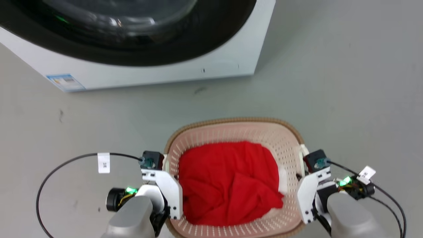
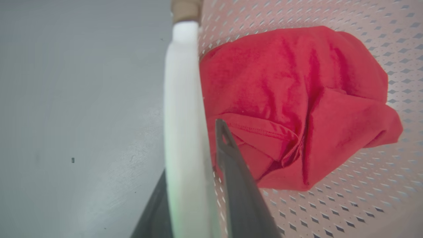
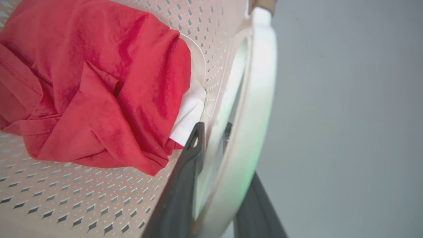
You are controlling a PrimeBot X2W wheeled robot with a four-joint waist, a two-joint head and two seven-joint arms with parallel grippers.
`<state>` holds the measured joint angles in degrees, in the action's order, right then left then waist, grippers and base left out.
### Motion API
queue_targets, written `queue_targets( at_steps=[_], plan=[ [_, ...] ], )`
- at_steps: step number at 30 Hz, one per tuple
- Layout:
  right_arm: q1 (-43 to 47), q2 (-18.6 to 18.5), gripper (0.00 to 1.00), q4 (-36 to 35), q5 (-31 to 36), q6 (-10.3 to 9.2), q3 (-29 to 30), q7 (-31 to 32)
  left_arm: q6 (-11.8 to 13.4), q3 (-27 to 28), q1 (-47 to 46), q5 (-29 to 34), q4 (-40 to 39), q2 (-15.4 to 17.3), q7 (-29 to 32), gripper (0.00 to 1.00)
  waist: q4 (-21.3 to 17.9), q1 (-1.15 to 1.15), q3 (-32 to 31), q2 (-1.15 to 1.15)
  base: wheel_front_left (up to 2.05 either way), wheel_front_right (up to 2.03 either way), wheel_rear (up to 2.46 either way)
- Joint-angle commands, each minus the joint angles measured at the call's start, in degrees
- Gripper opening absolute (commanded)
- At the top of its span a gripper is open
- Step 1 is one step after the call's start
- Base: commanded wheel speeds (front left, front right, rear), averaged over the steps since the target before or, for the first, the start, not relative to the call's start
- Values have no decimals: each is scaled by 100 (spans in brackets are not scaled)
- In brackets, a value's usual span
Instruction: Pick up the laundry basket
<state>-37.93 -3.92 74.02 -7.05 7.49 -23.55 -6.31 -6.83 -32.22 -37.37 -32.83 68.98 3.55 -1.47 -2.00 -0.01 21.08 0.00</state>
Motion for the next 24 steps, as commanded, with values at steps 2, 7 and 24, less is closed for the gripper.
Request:
queue_targets(
  at_steps=[2, 7, 24],
  plan=[
    [161, 81, 0, -37, -177, 7, -266, 145, -108, -203, 182, -157, -60, -124, 153, 0, 104, 1, -679, 0, 0, 0, 0],
    [363, 94, 0, -42, -582, 8, -661, 379, -109, -444, 400, -481, -69, -139, 482, 0, 157, 1, -1190, 0, 0, 0, 0],
    [831, -124, 0, -474, -2026, 14, -2089, 1298, -110, -1072, 849, -1456, -305, 174, 1272, 0, 160, 1, -2189, 0, 0, 0, 0]
  ],
)
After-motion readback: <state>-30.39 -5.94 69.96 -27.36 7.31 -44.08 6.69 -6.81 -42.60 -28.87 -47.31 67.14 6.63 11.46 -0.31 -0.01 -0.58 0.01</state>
